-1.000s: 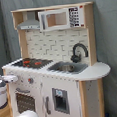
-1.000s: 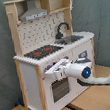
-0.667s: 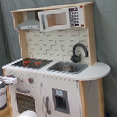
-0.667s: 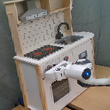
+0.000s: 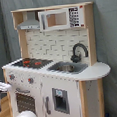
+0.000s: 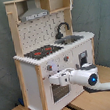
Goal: Play with the kitchen
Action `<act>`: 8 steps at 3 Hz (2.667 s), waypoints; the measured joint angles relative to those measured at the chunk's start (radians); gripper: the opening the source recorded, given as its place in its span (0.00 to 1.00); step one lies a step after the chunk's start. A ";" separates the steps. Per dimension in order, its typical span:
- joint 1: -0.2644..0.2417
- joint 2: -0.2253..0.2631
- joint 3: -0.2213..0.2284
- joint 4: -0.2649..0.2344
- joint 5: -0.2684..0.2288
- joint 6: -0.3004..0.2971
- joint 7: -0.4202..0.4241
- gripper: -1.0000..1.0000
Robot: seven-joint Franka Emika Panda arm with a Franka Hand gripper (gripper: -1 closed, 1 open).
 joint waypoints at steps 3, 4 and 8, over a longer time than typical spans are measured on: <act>0.147 0.000 -0.041 -0.114 0.000 -0.009 0.190 1.00; 0.156 -0.006 -0.039 -0.114 0.000 -0.008 0.299 1.00; 0.213 -0.033 0.006 -0.161 -0.002 -0.005 0.763 1.00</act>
